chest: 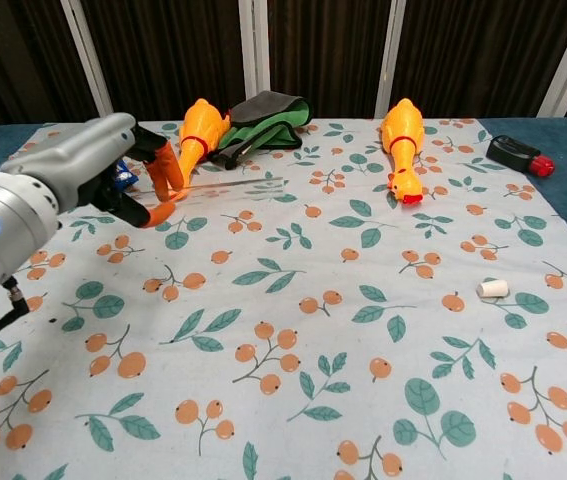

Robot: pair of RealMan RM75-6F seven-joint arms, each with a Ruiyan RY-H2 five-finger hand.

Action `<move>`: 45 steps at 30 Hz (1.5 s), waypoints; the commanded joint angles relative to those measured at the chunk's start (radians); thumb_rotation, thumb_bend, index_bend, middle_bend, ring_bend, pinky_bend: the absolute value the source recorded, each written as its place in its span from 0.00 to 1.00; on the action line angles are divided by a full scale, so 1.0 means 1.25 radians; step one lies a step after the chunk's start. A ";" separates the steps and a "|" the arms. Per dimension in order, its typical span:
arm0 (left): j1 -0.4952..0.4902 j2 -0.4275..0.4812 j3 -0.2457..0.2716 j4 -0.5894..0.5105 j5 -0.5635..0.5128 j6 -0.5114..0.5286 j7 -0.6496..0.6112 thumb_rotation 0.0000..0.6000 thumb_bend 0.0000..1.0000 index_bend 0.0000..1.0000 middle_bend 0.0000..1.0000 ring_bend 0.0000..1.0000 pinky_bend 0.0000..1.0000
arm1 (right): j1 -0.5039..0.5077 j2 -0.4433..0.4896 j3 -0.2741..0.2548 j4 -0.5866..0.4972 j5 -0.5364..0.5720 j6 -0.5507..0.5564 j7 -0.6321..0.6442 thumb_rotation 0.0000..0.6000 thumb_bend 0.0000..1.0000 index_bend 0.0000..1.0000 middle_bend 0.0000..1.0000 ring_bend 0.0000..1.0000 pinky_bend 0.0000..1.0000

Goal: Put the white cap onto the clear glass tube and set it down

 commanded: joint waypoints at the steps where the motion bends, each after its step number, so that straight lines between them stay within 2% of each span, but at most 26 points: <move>1: 0.029 0.062 0.020 -0.012 0.051 -0.014 -0.080 1.00 0.70 0.60 0.62 0.07 0.00 | 0.003 -0.004 0.000 -0.003 -0.001 -0.005 -0.014 1.00 0.26 0.00 0.00 0.00 0.00; 6: 0.042 0.120 0.015 0.000 0.090 -0.037 -0.191 1.00 0.70 0.60 0.62 0.07 0.00 | 0.020 -0.017 0.003 -0.019 0.004 -0.032 -0.057 1.00 0.26 0.01 0.00 0.00 0.00; 12: 0.043 0.165 -0.003 0.003 0.122 -0.053 -0.284 1.00 0.71 0.60 0.62 0.07 0.00 | 0.062 -0.049 0.024 -0.061 0.028 -0.091 -0.133 1.00 0.26 0.15 0.01 0.00 0.00; 19: 0.053 0.216 -0.002 -0.004 0.172 -0.055 -0.372 1.00 0.71 0.60 0.62 0.07 0.00 | 0.156 -0.103 0.078 -0.080 0.110 -0.210 -0.237 1.00 0.26 0.25 0.06 0.00 0.00; 25: 0.055 0.241 0.001 -0.005 0.186 -0.064 -0.406 1.00 0.71 0.60 0.62 0.07 0.00 | 0.219 -0.144 0.102 -0.030 0.157 -0.288 -0.279 1.00 0.26 0.30 0.08 0.00 0.00; 30: 0.053 0.247 0.003 -0.004 0.192 -0.071 -0.420 1.00 0.71 0.60 0.62 0.07 0.00 | 0.257 -0.178 0.105 0.032 0.187 -0.336 -0.295 1.00 0.26 0.34 0.09 0.00 0.00; 45: 0.043 0.221 0.005 0.003 0.184 -0.075 -0.408 1.00 0.71 0.60 0.62 0.07 0.00 | 0.327 -0.262 0.101 0.176 0.200 -0.392 -0.290 1.00 0.26 0.41 0.12 0.00 0.00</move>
